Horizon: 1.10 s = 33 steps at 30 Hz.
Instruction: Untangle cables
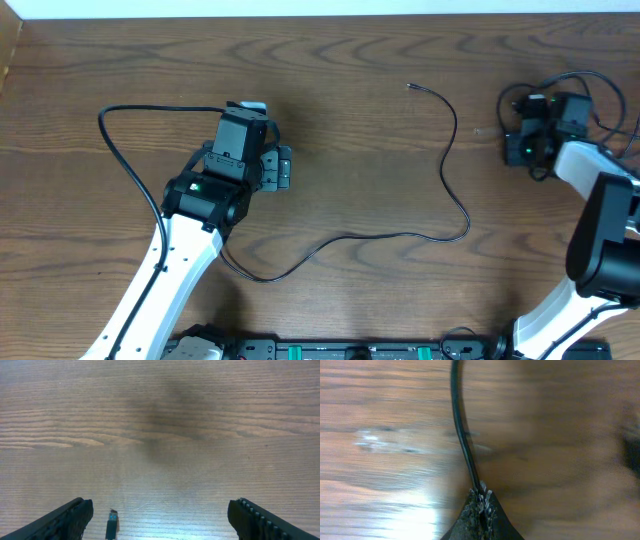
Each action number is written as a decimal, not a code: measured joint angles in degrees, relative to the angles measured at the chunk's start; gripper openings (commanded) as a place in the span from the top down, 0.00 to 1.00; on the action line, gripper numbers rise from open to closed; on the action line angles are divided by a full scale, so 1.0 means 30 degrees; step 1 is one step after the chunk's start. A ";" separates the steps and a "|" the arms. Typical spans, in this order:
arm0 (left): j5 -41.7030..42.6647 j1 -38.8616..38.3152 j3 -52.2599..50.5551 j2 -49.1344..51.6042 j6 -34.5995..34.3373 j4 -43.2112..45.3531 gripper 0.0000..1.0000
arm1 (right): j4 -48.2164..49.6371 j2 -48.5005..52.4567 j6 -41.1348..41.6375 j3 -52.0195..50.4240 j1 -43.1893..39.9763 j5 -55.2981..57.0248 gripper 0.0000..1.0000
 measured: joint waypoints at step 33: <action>0.0000 0.0000 0.0000 0.0000 0.0000 0.0000 0.09 | -0.0386 -0.0619 0.0976 -0.0576 -0.7147 -0.3424 0.46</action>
